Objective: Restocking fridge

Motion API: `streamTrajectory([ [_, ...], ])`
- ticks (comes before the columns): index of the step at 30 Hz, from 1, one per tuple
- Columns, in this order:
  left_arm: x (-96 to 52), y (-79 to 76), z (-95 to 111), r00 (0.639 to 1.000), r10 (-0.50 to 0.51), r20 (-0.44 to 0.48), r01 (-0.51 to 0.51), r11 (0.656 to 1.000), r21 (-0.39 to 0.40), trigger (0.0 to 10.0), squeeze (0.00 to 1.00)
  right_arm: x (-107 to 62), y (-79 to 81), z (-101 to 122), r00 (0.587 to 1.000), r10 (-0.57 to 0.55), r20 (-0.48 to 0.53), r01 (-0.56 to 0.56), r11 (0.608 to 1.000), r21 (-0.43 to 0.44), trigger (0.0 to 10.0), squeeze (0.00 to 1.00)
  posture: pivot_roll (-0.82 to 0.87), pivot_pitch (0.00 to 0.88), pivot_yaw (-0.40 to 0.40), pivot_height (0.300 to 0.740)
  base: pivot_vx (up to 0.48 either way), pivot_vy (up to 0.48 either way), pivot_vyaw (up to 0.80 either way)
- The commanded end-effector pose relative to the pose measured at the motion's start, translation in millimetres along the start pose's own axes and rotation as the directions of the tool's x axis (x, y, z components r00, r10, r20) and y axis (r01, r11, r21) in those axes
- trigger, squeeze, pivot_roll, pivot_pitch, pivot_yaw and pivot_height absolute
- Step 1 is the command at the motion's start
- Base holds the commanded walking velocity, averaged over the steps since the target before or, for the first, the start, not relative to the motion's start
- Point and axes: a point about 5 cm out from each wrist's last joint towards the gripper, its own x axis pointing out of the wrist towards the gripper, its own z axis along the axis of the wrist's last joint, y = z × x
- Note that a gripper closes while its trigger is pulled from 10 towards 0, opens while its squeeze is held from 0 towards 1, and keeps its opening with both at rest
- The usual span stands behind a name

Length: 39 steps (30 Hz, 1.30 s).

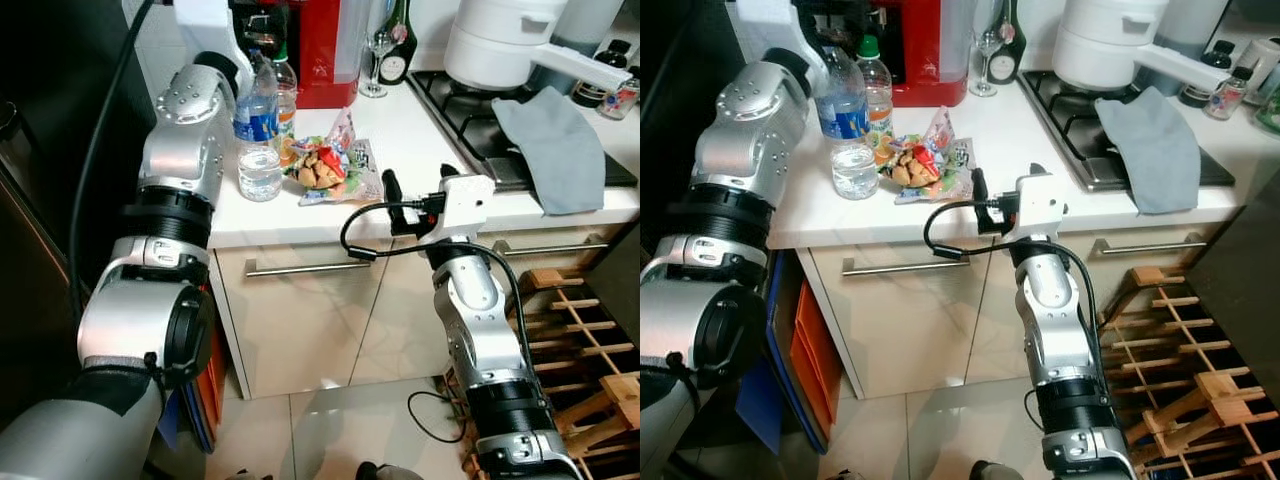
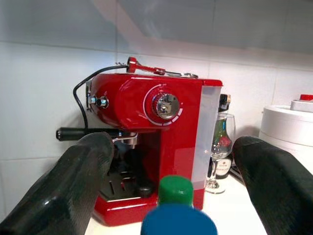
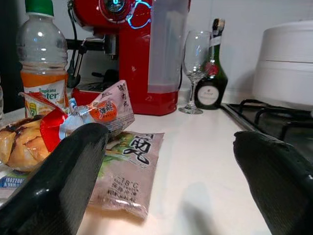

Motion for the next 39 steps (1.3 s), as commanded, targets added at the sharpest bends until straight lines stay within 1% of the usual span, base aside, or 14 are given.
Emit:
streamTrajectory([
  [1, 2.5, -6.2, 0, 0.999, -0.036, -0.021, 0.036, 0.999, -0.006, 10.0, 0.0, -0.5, 0.5, 3, 1.0, -0.001, 0.009, 0.001, 1.0, 0.014, 10.0, 0.09, -0.03, 0.0, 0.012, 0.74, 0.0, 0.0, 0.0],
  [5, 1.2, -10.8, -18, 0.992, -0.048, -0.116, 0.047, 0.999, -0.006, 10.0, 0.0, -1.6, 0.7, 2, 1.0, 0.001, 0.0, -0.001, 1.0, 0.016, 10.0, 0.1, -0.03, 0.0, 0.014, 0.74, 0.0, 0.0, 0.0],
  [6, 1.2, -10.8, -18, 0.992, -0.048, -0.116, 0.047, 0.999, -0.006, 10.0, 0.0, -1.6, 0.7, 2, 1.0, 0.001, 0.0, -0.001, 1.0, 0.016, 10.0, 0.1, -0.03, 0.0, 0.014, 0.74, 0.0, 0.0, 0.0],
  [8, -0.8, -13.3, -29, 0.986, -0.033, -0.163, 0.028, 0.999, -0.033, 10.0, 0.0, -2.6, 0.5, 1, 1.0, 0.001, -0.007, -0.001, 1.0, 0.016, 10.0, 0.09, -0.04, 0.0, 0.014, 0.74, 0.0, 0.0, 0.0],
  [13, -3.1, -22.7, -38, 0.98, -0.057, -0.191, 0.045, 0.997, -0.07, 10.0, 0.0, -3.4, -0.3, 0, 1.0, 0.002, -0.014, -0.001, 1.0, 0.014, 10.0, 0.09, -0.04, 0.0, 0.011, 0.74, 0.0, 0.0, 0.0],
  [19, -6.5, -30.0, -50, 0.968, -0.079, -0.239, 0.065, 0.996, -0.065, 10.0, 0.0, -2.7, -1.2, 0, 1.0, 0.007, -0.02, -0.006, 1.0, 0.008, 10.0, 0.09, -0.04, 0.0, 0.007, 0.74, 0.0, 0.0, 0.0],
  [20, -7.0, -30.3, -52, 0.966, -0.079, -0.247, 0.065, 0.996, -0.064, 8.2, 0.0, -2.6, -1.4, 0, 1.0, 0.007, -0.021, -0.007, 1.0, 0.007, 10.0, 0.09, -0.04, 0.0, 0.006, 0.74, 0.0, 0.0, 0.0],
  [21, -7.5, -30.4, -54, 0.963, -0.08, -0.258, 0.066, 0.996, -0.066, 0.0, 0.0, -2.6, -1.8, 0, 1.0, 0.008, -0.022, -0.007, 1.0, 0.007, 10.0, 0.09, -0.05, 0.0, 0.003, 0.74, 0.0, 0.0, 0.0],
  [25, -10.6, -24.8, -62, 0.955, -0.057, -0.29, 0.049, 0.998, -0.037, 0.0, 0.0, -2.8, -3.1, 0, 1.0, 0.012, -0.028, -0.012, 1.0, -0.002, 10.0, 0.09, -0.05, 0.0, -0.003, 0.74, 0.0, 0.0, 0.0],
  [29, -13.9, -22.1, -66, 0.953, -0.057, -0.298, 0.064, 0.998, 0.014, 0.0, 0.0, -2.0, -3.0, 0, 0.999, 0.018, -0.03, -0.019, 1.0, -0.005, 10.0, 0.09, -0.04, 0.0, -0.005, 0.74, 0.0, 0.0, 0.0],
  [32, -19.0, -19.0, -71, 0.948, -0.068, -0.309, 0.084, 0.996, 0.038, 0.0, 0.0, -0.7, -1.4, 0, 0.999, 0.028, -0.027, -0.028, 1.0, -0.005, 10.0, 0.09, -0.04, 0.0, -0.008, 0.74, 0.0, 0.0, 0.0],
  [34, -25.0, -12.5, -74, 0.944, -0.065, -0.322, 0.087, 0.995, 0.053, 0.0, 0.0, 0.5, -0.4, -1, 0.999, 0.034, -0.03, -0.035, 0.999, -0.003, 10.0, 0.09, -0.03, 0.0, -0.014, 0.74, 0.0, 0.0, 0.0],
  [36, -27.7, -8.3, -75, 0.943, -0.064, -0.326, 0.09, 0.994, 0.064, 0.0, 0.0, 1.1, 1.1, -1, 0.999, 0.044, -0.032, -0.044, 0.999, -0.001, 10.0, 0.09, -0.02, 0.0, -0.017, 0.74, 0.0, 0.0, 0.0],
  [39, -32.4, 0.4, -80, 0.942, -0.043, -0.333, 0.057, 0.998, 0.034, 0.0, 0.0, 2.7, 3.1, -1, 0.998, 0.054, -0.033, -0.054, 0.999, -0.004, 10.0, 0.09, -0.01, 0.0, -0.024, 0.74, 0.0, 0.0, 0.0],
])
